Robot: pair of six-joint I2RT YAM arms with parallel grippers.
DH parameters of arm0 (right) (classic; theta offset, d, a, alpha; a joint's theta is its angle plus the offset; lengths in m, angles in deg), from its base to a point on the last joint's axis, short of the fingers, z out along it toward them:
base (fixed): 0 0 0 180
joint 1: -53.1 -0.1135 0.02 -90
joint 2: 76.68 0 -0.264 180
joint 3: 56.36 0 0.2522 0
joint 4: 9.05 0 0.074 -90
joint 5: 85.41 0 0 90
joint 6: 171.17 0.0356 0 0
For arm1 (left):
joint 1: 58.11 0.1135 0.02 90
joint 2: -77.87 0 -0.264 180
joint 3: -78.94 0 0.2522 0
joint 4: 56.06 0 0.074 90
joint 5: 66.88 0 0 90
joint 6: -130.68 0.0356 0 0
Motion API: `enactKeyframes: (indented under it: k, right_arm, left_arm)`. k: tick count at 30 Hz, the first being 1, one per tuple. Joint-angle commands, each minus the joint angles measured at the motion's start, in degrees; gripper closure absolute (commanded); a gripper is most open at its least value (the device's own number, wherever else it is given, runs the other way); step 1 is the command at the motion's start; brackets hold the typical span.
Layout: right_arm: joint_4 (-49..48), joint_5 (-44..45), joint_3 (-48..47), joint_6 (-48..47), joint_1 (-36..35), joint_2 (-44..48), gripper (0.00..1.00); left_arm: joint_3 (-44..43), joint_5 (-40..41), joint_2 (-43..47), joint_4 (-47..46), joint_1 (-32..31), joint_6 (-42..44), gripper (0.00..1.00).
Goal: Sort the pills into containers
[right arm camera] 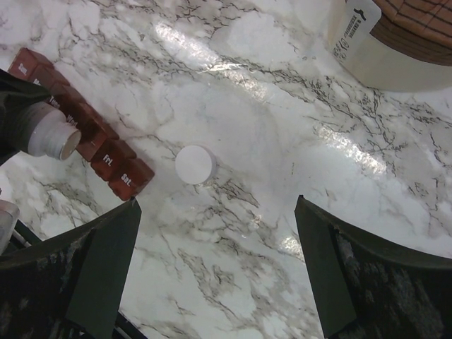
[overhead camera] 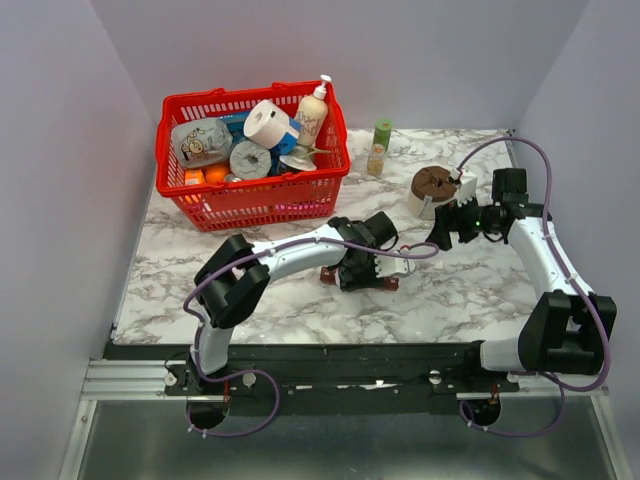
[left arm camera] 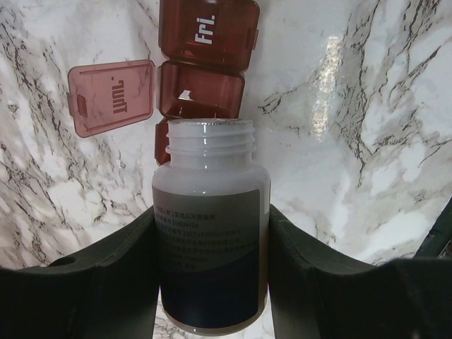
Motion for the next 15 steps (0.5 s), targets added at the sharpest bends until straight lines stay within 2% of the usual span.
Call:
enactKeyframes:
  k: [1,15]
  right_arm:
    - [1.03,-2.07,-0.24,-1.07,0.61,1.05,0.0]
    - [1.47,-2.69,-0.41,-0.98,0.7,0.96,0.0]
  left_arm:
    - [-2.16,3.98,-0.69,2.3,-0.59,0.47,1.0]
    - [-3.56,9.6,-1.22,3.62,-2.7,1.26,1.0]
